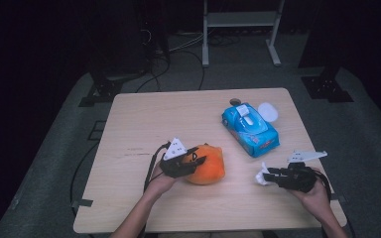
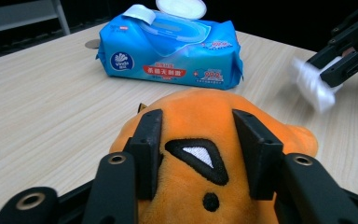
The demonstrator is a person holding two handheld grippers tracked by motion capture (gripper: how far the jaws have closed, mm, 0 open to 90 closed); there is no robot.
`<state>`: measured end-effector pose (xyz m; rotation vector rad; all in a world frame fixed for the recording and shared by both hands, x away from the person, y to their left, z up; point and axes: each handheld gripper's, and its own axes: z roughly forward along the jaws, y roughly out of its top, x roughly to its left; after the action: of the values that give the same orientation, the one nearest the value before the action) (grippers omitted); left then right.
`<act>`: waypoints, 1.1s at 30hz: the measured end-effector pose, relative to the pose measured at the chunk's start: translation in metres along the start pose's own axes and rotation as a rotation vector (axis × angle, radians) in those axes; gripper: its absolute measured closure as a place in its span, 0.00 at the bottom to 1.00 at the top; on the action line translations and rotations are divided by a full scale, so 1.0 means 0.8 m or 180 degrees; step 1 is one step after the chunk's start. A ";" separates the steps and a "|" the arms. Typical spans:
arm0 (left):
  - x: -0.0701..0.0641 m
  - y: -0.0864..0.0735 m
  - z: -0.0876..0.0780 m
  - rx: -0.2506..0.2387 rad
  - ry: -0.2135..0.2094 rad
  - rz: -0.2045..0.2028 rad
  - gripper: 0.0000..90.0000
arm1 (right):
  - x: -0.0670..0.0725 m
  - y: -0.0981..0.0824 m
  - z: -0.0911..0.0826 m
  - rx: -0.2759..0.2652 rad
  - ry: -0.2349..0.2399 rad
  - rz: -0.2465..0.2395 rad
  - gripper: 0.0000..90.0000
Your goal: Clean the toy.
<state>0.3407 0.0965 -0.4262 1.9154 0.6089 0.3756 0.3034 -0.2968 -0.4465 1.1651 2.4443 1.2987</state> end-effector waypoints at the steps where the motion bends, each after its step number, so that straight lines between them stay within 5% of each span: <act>1: 0.001 0.000 0.000 0.0003 -0.0010 -0.0006 0.60 | 0.000 0.000 0.001 -0.0010 0.0002 0.0005 0.69; 9: 0.007 0.003 -0.006 -0.0009 -0.0068 -0.0077 0.52 | -0.005 -0.004 -0.001 -0.0100 0.0049 0.0085 0.61; 15: 0.013 0.010 -0.023 -0.0172 -0.0157 -0.0183 0.46 | -0.004 -0.001 -0.005 -0.0219 0.0061 0.0109 0.55; 24: 0.028 0.001 -0.047 -0.0212 -0.0011 -0.0279 0.33 | 0.003 0.003 -0.004 -0.0271 0.0088 0.0068 0.52; 30: 0.034 0.003 -0.051 -0.0255 -0.0068 -0.0442 0.28 | 0.003 0.003 0.000 -0.0254 0.0102 0.0081 0.51; 33: 0.030 0.004 -0.053 -0.0212 -0.0062 -0.0390 0.26 | 0.000 0.006 0.001 -0.0296 0.0108 0.0087 0.50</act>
<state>0.3396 0.1409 -0.4065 1.8066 0.6889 0.2950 0.3062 -0.2951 -0.4434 1.1664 2.3707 1.4347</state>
